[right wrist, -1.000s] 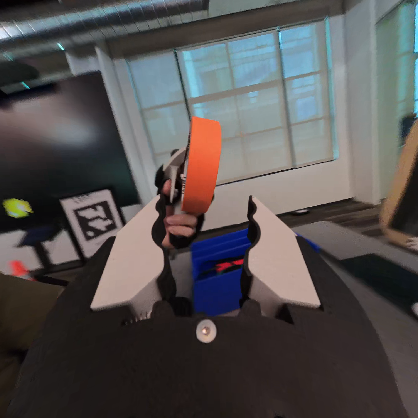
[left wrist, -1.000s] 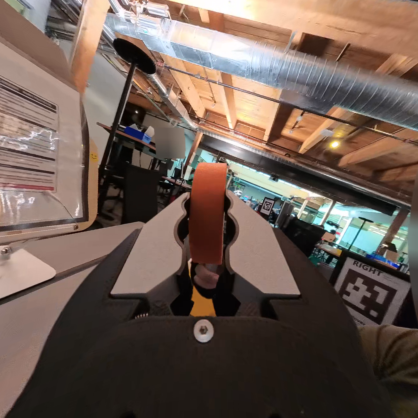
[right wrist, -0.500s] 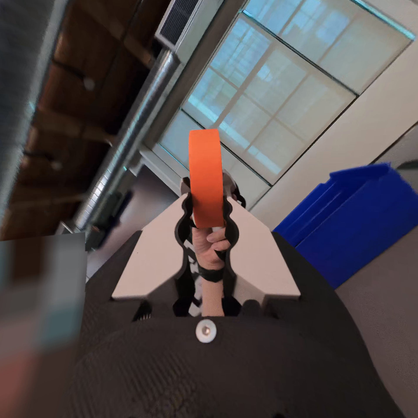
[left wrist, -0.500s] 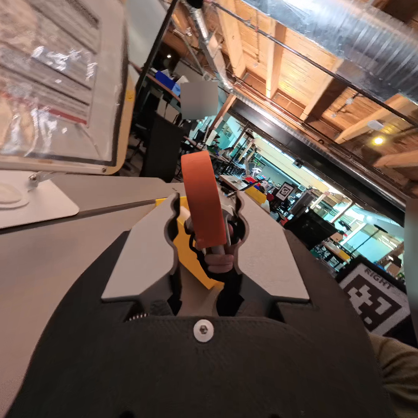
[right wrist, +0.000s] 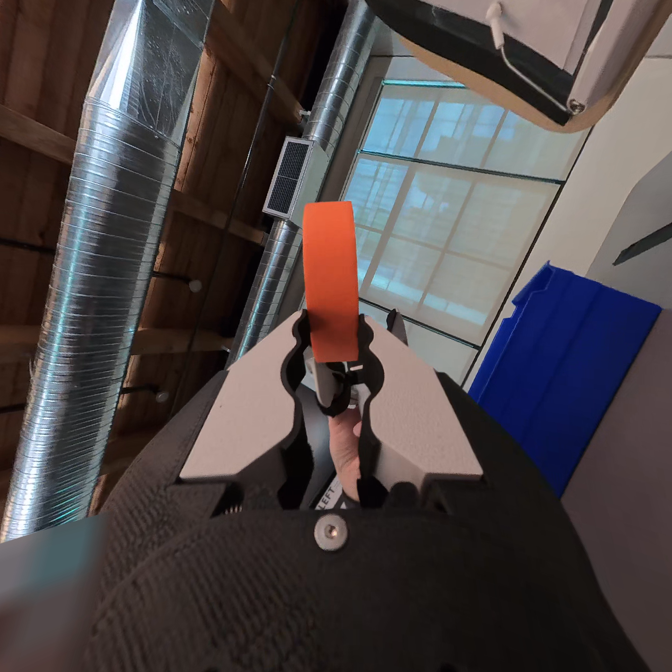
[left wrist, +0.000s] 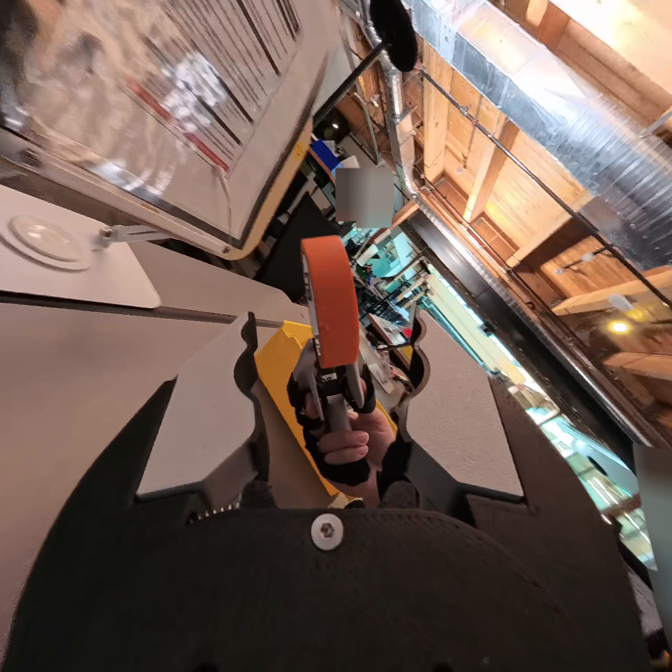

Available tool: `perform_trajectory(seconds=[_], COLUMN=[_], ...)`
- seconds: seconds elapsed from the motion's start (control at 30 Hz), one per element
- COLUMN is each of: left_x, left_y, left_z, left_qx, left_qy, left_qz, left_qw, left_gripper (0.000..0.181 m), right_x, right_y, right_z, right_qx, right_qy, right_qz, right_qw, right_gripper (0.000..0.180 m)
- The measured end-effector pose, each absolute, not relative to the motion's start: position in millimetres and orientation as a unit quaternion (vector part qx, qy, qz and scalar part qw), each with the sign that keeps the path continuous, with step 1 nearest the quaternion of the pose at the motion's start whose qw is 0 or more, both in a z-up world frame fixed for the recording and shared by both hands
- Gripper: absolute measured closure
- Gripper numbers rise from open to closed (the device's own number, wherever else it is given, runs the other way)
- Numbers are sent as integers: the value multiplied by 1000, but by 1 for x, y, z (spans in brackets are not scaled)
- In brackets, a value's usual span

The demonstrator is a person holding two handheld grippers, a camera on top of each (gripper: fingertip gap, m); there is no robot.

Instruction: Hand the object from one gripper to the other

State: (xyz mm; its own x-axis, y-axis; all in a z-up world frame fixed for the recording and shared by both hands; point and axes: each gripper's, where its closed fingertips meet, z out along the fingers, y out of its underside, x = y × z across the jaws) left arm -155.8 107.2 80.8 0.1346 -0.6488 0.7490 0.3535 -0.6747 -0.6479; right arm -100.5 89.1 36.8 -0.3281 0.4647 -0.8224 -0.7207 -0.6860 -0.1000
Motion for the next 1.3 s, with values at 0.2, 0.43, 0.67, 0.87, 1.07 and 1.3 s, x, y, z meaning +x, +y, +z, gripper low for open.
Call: perform_trajectory(seconds=[0.2,0.43,0.67,0.87,1.07,1.3], left_x=[-119,-110,-144,-161,-137,-112], left_y=[88,64,67,58,21,-3], left_z=[73,89,119,134,129,116], left_qx=[-624,-582,-568,-518,-452,-431], left_qy=[140,215,322,431,523,574], left_qz=[-653,-661,-503,-262,-186,-146], left_qw=[406,422,566,691,698,681], left_gripper=[113,155,155,155,155,155], right_x=[-98,-98,-58,-57,-70,-75], right_y=[83,69,67,27,5,6], right_z=[54,77,125,167,175,171], right_qx=[-437,-448,-542,-521,-474,-461], right_qy=[116,48,-115,-256,-339,-354], right_qz=[784,747,405,79,-184,-268], right_qw=[425,489,727,810,792,768], right_gripper=[155,155,107,107,133,155])
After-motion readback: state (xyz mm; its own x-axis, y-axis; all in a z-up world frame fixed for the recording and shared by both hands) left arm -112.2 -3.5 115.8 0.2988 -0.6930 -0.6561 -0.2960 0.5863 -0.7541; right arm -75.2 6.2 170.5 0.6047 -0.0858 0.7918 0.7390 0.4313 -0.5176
